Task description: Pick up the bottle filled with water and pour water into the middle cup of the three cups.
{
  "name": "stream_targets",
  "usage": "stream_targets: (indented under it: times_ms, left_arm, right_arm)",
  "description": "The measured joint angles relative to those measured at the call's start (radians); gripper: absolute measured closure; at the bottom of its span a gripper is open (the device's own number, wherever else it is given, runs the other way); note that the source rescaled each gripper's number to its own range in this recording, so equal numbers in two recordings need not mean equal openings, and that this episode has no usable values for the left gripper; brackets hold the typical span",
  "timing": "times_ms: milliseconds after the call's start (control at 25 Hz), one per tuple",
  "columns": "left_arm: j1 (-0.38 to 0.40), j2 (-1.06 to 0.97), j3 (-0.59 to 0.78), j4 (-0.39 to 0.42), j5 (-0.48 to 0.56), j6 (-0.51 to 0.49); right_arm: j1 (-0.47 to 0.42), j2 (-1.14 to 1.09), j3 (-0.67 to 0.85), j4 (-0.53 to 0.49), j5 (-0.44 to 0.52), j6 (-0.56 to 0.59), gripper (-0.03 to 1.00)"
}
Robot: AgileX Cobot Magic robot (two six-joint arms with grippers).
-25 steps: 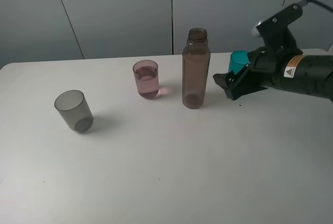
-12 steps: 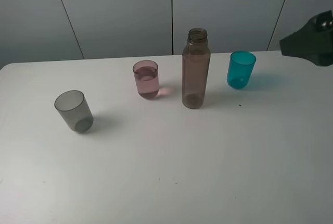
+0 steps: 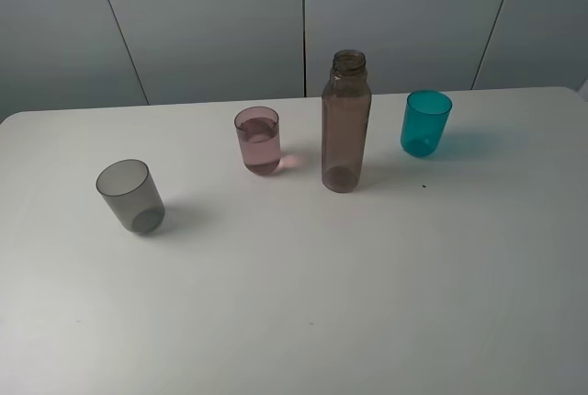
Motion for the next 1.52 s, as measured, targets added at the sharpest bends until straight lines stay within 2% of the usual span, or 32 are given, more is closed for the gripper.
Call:
stream_targets:
  times_ms: [320, 840, 1240, 1520]
  left_arm:
    - [0.000, 0.000, 0.000, 0.000, 0.000, 0.000]
    - [0.000, 0.000, 0.000, 0.000, 0.000, 0.000]
    - [0.000, 0.000, 0.000, 0.000, 0.000, 0.000]
    - [0.000, 0.000, 0.000, 0.000, 0.000, 0.000]
  right_arm:
    - [0.000, -0.258, 0.061, -0.004, 0.020, 0.000, 0.02]
    - [-0.006, -0.305, 0.069, -0.046, 0.014, 0.066, 0.02]
    - [-0.160, -0.305, 0.069, -0.056, 0.014, 0.070, 0.02]
    - [-0.165, -0.305, 0.069, -0.056, 0.014, 0.070, 0.02]
